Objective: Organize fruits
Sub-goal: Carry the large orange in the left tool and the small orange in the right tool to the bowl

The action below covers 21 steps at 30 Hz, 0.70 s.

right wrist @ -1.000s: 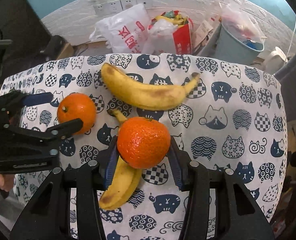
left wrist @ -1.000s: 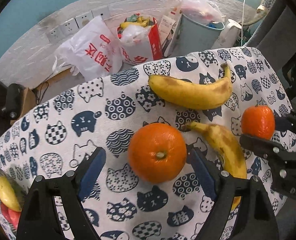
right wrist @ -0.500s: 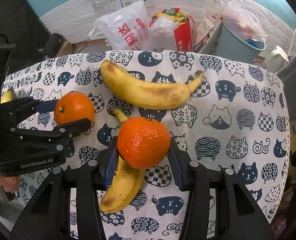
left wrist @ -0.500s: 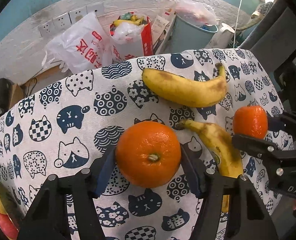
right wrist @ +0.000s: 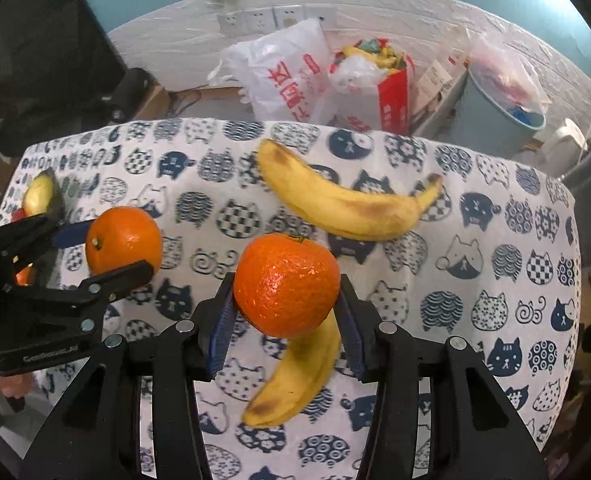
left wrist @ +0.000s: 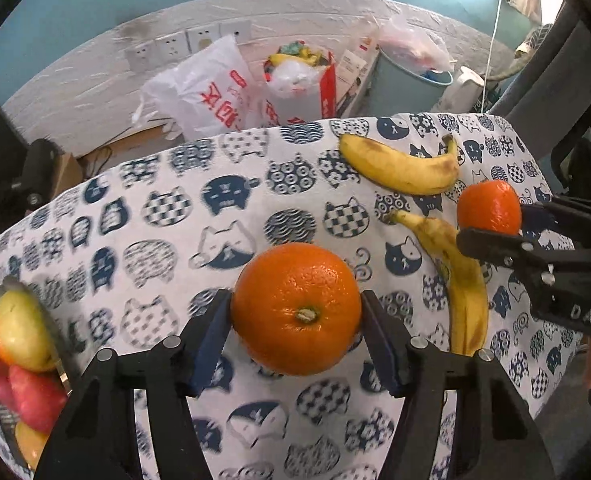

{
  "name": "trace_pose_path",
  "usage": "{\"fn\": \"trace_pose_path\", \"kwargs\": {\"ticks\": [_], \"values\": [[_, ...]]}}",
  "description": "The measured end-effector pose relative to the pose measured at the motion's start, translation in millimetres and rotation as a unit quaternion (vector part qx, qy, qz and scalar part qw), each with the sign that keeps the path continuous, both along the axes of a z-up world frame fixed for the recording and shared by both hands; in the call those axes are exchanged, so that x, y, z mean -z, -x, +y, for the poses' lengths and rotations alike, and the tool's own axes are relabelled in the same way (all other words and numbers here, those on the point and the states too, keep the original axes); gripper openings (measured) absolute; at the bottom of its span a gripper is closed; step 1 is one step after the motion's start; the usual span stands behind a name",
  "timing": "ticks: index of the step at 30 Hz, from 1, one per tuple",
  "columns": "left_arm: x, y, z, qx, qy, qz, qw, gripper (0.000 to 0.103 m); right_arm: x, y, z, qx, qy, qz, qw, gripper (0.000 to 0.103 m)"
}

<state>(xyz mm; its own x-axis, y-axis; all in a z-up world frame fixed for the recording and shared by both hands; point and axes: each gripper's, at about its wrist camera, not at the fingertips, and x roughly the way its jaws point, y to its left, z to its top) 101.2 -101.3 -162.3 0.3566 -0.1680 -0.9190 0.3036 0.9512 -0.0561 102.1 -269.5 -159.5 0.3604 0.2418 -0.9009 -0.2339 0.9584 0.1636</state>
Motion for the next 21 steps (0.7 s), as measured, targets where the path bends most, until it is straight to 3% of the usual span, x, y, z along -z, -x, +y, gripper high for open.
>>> {"fn": "trace_pose_path", "kwargs": {"ticks": [21], "values": [[-60,67,98,-0.068,0.007,-0.043,0.9967,0.065,-58,29,74,-0.073,-0.030,-0.053,0.995,0.047]]}}
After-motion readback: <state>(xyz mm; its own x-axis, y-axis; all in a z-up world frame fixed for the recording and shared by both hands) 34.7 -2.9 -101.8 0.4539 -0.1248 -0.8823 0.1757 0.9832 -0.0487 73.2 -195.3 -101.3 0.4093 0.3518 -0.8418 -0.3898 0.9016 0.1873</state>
